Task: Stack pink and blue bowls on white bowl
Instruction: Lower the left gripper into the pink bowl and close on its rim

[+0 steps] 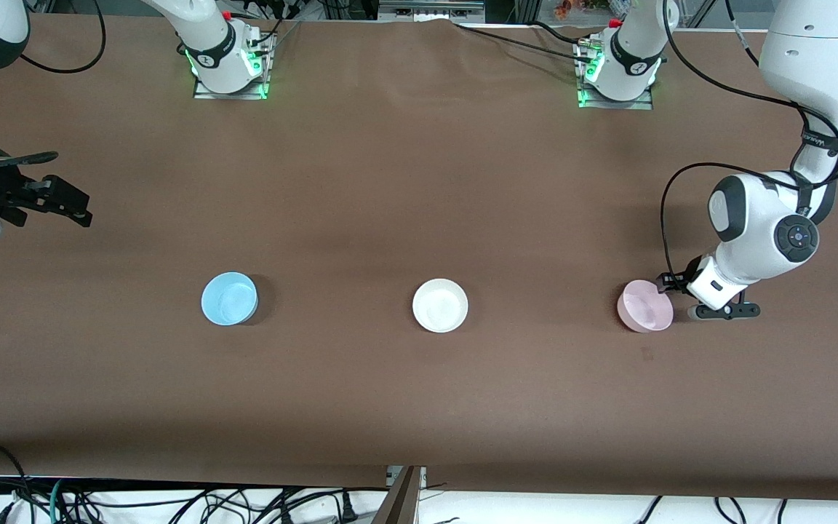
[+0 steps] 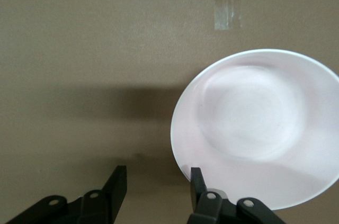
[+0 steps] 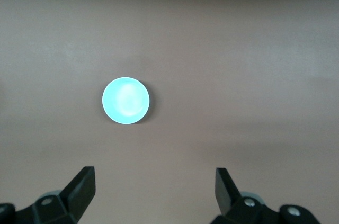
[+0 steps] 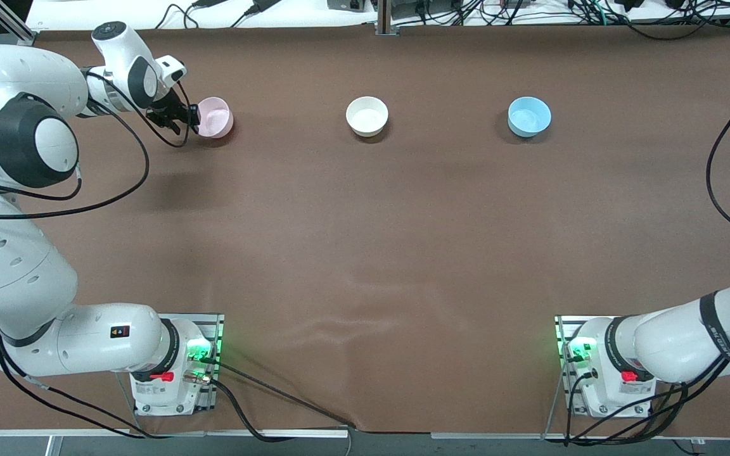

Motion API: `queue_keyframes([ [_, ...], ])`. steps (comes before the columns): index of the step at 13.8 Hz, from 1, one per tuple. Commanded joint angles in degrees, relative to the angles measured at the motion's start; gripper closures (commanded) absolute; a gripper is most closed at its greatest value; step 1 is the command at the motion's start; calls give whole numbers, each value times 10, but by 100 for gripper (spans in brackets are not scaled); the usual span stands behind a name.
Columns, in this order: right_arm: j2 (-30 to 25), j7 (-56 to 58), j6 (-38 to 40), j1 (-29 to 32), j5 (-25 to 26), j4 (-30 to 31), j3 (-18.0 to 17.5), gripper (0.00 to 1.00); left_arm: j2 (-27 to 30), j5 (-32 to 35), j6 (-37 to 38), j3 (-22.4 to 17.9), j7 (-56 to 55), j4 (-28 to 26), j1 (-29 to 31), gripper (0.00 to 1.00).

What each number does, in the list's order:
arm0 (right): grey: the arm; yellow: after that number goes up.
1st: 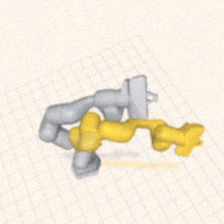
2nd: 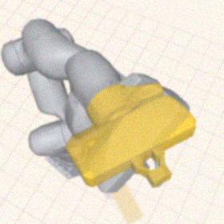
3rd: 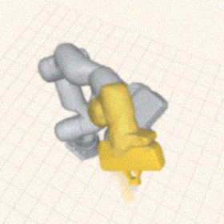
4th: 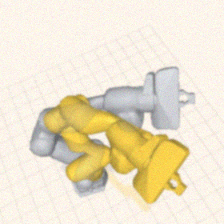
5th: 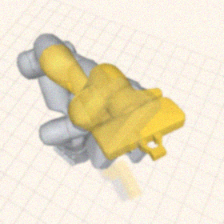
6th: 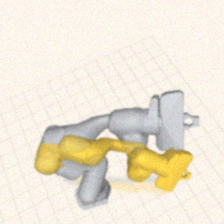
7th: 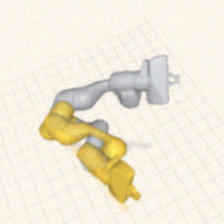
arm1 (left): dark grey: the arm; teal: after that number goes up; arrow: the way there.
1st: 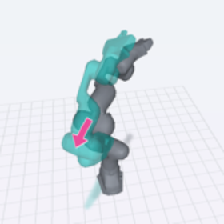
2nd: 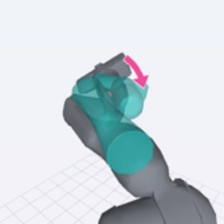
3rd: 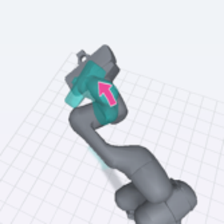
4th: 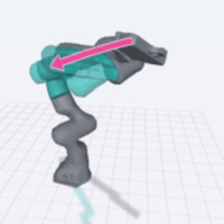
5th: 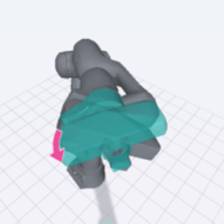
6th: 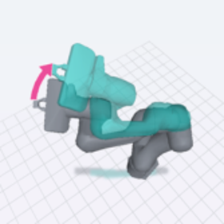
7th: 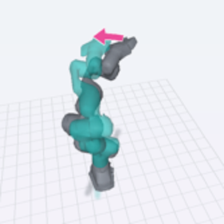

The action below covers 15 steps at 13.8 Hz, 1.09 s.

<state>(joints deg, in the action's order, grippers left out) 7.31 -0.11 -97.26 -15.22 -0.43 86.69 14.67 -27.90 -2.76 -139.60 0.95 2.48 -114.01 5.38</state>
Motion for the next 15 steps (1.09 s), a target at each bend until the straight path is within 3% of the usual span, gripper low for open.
queue_keyframes([
  [1,1,-2,8,3,-11,-5,0,0,1,-15,0,4,-9,15,-1,44],
  [15,2,-2,2,4,-11,-3,2,0,-35,-15,-25,6,-64,39,-29,53],
])
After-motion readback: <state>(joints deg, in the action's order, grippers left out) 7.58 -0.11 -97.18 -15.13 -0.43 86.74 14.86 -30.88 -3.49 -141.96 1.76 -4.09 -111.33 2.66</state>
